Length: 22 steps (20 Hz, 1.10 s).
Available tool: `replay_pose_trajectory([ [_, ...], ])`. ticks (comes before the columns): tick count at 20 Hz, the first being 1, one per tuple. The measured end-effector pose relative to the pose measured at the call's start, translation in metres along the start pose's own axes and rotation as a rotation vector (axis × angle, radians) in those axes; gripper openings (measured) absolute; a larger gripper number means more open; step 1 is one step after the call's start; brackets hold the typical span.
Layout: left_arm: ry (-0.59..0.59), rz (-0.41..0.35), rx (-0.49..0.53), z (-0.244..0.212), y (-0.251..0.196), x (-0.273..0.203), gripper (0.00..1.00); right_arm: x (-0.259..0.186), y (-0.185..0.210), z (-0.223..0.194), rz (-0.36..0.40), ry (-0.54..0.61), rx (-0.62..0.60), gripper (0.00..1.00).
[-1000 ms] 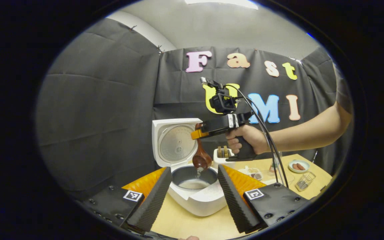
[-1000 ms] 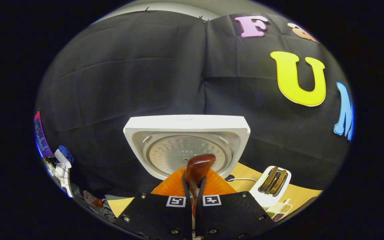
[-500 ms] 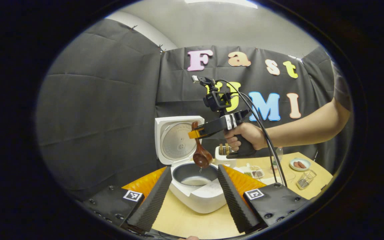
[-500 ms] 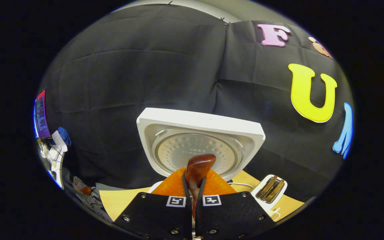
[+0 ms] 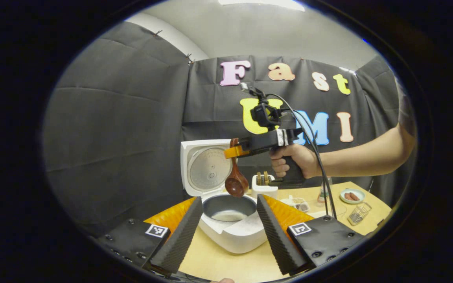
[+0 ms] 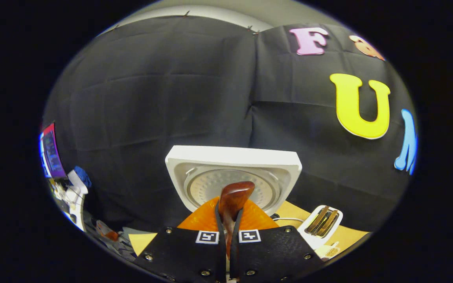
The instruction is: Close the left gripper, press the button to open the rice cooker; take a wooden spoon from the chopstick holder with the right hand, scoop a spoonful of rice and pour it into the rice cooker, then put the wooden spoon back into the chopstick holder.
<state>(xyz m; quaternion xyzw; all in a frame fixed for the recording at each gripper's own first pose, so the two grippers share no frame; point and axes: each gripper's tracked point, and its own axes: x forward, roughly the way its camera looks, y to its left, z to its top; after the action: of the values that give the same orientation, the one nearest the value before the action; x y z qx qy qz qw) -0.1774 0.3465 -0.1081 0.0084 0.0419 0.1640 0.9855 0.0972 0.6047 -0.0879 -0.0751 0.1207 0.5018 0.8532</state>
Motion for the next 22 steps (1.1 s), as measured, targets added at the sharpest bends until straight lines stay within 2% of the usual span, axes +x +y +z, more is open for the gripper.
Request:
replay_pose_trajectory([
  [5,-0.005,-0.049,-0.005,-0.001,-0.006,0.0,0.96,-0.045,-0.032,0.023,-0.018,-0.099,0.208,0.04],
  [7,-0.009,-0.074,-0.012,0.0,-0.01,0.0,0.95,-0.073,-0.047,0.032,-0.024,-0.147,0.32,0.04],
  [8,-0.014,-0.089,-0.015,0.001,-0.012,0.0,0.99,-0.088,-0.054,0.039,-0.033,-0.172,0.374,0.04],
  [10,-0.025,-0.124,-0.019,0.003,-0.016,0.0,0.95,-0.118,-0.072,0.045,-0.041,-0.215,0.458,0.04],
  [13,-0.025,-0.162,-0.024,0.002,-0.021,0.001,0.95,-0.163,-0.101,0.044,-0.086,-0.267,0.539,0.04],
  [14,-0.023,-0.173,-0.028,0.002,-0.024,0.0,0.93,-0.178,-0.114,0.04,-0.103,-0.285,0.563,0.08],
  [15,-0.02,-0.184,-0.031,0.003,-0.03,0.0,0.92,-0.194,-0.123,0.038,-0.121,-0.303,0.589,0.04],
  [16,-0.021,-0.194,-0.033,0.004,-0.037,-0.001,0.95,-0.209,-0.13,0.035,-0.136,-0.321,0.617,0.04],
  [19,-0.028,-0.234,-0.027,0.009,-0.063,0.007,0.93,-0.254,-0.154,0.026,-0.17,-0.376,0.704,0.04],
  [22,-0.032,-0.278,-0.024,0.017,-0.091,0.006,0.92,-0.304,-0.163,0.012,-0.233,-0.413,0.728,0.04],
])
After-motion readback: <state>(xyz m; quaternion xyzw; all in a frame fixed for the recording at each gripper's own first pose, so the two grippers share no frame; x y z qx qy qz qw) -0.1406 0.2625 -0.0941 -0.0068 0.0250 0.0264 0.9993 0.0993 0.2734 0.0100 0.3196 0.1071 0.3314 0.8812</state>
